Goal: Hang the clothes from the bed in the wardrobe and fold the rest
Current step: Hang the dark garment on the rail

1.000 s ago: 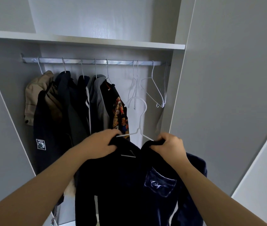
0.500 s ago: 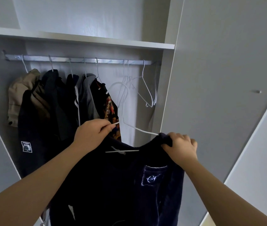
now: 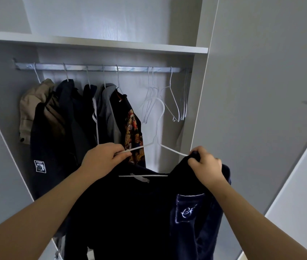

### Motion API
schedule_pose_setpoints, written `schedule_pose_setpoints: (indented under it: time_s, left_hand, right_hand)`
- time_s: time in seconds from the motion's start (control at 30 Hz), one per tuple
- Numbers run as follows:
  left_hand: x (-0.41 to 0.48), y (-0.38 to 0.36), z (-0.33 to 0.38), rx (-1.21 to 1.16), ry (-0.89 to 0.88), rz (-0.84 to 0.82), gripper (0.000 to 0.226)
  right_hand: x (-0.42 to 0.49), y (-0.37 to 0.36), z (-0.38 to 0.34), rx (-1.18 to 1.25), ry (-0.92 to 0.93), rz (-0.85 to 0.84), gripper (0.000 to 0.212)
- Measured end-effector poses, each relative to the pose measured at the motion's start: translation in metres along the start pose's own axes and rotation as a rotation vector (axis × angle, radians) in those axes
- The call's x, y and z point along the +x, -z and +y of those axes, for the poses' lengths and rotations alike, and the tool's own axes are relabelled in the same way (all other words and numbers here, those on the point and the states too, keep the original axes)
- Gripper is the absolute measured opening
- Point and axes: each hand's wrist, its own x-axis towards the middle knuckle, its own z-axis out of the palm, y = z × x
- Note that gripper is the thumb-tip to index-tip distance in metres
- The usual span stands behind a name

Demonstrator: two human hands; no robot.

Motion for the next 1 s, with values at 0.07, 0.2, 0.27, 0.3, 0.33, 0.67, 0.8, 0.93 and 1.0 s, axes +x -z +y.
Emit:
schedule_pose_setpoints:
  time_s: [0.07, 0.2, 0.27, 0.3, 0.33, 0.67, 0.8, 0.93, 1.0]
  left_hand:
    - [-0.001, 0.003, -0.004, 0.076, -0.002, -0.052, 0.038]
    - [0.004, -0.004, 0.013, 0.115, -0.064, -0.011, 0.037]
    - [0.008, -0.005, 0.014, -0.013, -0.014, 0.015, 0.042]
    - [0.010, -0.004, 0.012, -0.093, 0.026, 0.029, 0.042]
    - [0.012, -0.001, 0.009, -0.163, 0.061, 0.037, 0.042]
    - [0.032, 0.002, -0.006, -0.201, 0.097, -0.152, 0.050]
    - [0.034, 0.007, -0.006, -0.015, 0.103, -0.093, 0.051]
    - [0.032, 0.020, -0.004, -0.096, 0.095, 0.126, 0.053]
    - [0.028, 0.026, -0.004, -0.147, 0.072, 0.158, 0.052]
  right_hand:
    - [0.001, -0.002, -0.003, 0.041, 0.006, -0.005, 0.008]
    - [0.000, -0.006, -0.014, 0.105, 0.090, 0.016, 0.014]
    - [-0.002, -0.003, -0.012, 0.124, 0.138, 0.029, 0.019]
    - [-0.003, -0.002, -0.009, 0.114, 0.161, 0.040, 0.022]
    - [-0.004, 0.000, -0.005, 0.100, 0.169, 0.049, 0.023]
    - [-0.027, 0.004, 0.029, 0.312, 0.032, 0.130, 0.027]
    - [-0.030, 0.010, 0.022, 0.389, 0.150, 0.100, 0.033]
    - [-0.026, 0.022, 0.012, 0.478, 0.157, -0.168, 0.032]
    - [-0.021, 0.021, 0.010, 0.307, 0.146, 0.020, 0.020]
